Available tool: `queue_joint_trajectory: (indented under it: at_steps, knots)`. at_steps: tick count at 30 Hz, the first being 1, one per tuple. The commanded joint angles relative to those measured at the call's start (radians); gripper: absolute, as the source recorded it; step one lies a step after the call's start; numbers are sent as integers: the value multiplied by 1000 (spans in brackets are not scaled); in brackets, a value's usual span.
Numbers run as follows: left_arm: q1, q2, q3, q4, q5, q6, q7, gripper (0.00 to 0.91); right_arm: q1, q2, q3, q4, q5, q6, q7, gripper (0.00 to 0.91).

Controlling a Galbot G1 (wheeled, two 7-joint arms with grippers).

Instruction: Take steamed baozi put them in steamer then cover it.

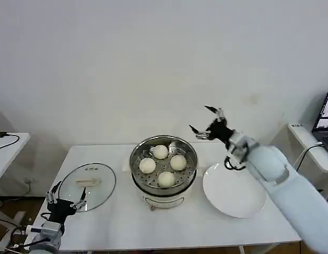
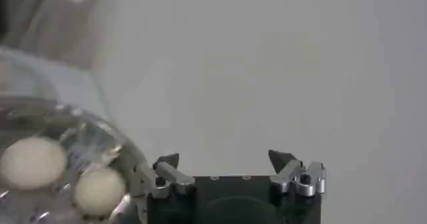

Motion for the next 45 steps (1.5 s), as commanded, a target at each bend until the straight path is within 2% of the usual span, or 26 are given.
queue_joint_trajectory:
  at_steps: [1,5,10,15,22,30,45]
  knots:
    - [-5,27,-2,121,412,-94,13,907,-618,332,680,95,-112,182,-100,907]
    - [-34,44,18,204,627,-137,-15,907,-711,400,769,107,23,242,-114,907]
    - [-104,40,61,336,887,-183,-98,907,-802,424,774,75,52,387,-112,907]
    - [-177,26,91,448,1045,-189,-140,907,-846,453,770,59,85,466,-92,907]
    - [-285,35,137,516,1096,-184,-147,907,-843,476,744,52,79,485,-77,907]
    - [-387,41,182,583,1095,-174,-148,907,-855,502,727,52,44,499,-84,907]
    - [-476,35,243,693,1087,-162,-139,907,-863,511,746,53,47,508,-92,907]
